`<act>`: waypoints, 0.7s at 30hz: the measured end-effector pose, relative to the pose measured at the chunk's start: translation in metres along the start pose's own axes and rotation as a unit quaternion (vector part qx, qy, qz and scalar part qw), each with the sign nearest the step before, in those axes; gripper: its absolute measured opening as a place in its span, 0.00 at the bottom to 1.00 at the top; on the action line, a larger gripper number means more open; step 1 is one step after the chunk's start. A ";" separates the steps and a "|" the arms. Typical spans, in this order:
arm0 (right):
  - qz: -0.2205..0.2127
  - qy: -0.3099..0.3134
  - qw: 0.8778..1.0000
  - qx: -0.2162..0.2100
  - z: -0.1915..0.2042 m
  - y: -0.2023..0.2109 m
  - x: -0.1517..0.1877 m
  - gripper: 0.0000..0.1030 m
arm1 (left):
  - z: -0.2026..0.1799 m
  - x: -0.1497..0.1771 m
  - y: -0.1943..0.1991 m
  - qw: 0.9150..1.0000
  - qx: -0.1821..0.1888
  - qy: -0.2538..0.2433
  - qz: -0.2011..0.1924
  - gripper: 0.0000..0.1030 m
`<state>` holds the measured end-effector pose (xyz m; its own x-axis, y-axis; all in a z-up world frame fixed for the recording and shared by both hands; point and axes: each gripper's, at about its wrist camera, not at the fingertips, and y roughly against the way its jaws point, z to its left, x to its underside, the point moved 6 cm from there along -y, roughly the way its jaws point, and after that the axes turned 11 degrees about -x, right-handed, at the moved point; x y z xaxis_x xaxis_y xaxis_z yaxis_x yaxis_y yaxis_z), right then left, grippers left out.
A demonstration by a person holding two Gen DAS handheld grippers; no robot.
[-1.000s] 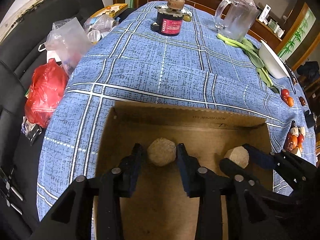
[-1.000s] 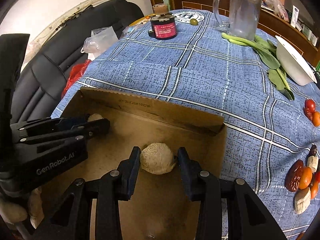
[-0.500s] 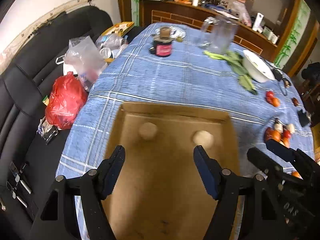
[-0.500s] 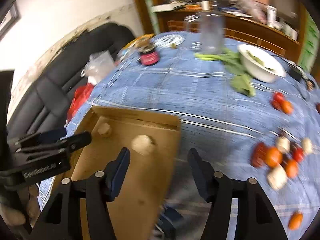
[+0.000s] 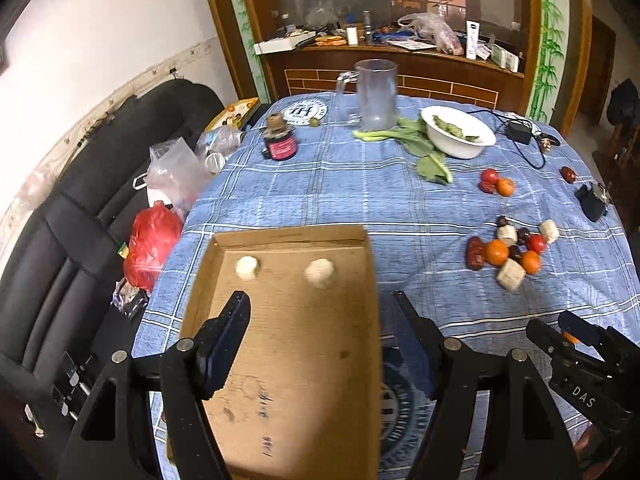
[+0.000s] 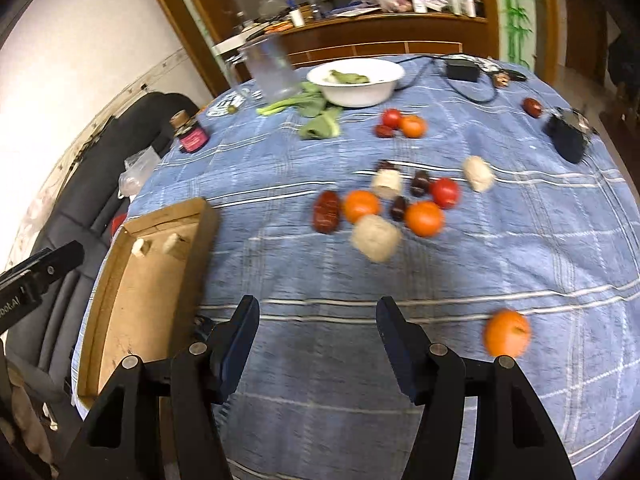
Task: Organize fruits
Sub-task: 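Grasp an orange with the right gripper while the left grasps a beige cylinder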
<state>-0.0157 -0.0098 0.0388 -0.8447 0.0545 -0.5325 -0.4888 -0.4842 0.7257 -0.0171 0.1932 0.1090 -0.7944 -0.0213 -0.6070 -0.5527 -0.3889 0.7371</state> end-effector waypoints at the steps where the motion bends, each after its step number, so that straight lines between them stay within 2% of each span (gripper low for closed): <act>1: -0.002 0.000 1.000 0.000 -0.005 0.005 0.001 0.63 | -0.005 -0.001 0.004 1.000 0.000 -0.001 -0.001 0.68; 5: -0.010 -0.004 1.000 0.001 -0.028 0.024 0.004 0.63 | -0.030 0.001 0.015 1.000 0.011 -0.009 -0.003 0.68; 7: -0.012 -0.009 1.000 0.005 -0.039 0.030 0.006 0.63 | -0.041 0.005 0.013 1.000 0.029 -0.003 0.011 0.68; 11: -0.012 -0.025 0.999 0.025 -0.071 0.040 0.011 0.63 | -0.055 0.016 -0.002 0.998 0.041 0.011 0.041 0.68; 14: -0.005 -0.044 0.998 0.035 -0.095 0.041 0.019 0.63 | -0.072 0.029 -0.014 0.996 0.051 0.010 0.070 0.68; 17: 0.009 -0.059 0.998 0.036 -0.112 0.035 0.025 0.63 | -0.088 0.036 -0.016 0.995 0.066 0.002 0.077 0.68; 21: 0.020 -0.047 0.998 0.040 -0.114 0.028 0.024 0.63 | -0.095 0.043 -0.019 0.993 0.079 0.005 0.086 0.68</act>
<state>-0.0246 -0.1215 -0.0026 -0.8784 0.1201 -0.4626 -0.4677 -0.4159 0.7800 -0.0170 0.1120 0.0409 -0.8785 -0.0846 -0.4701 -0.4421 -0.2288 0.8673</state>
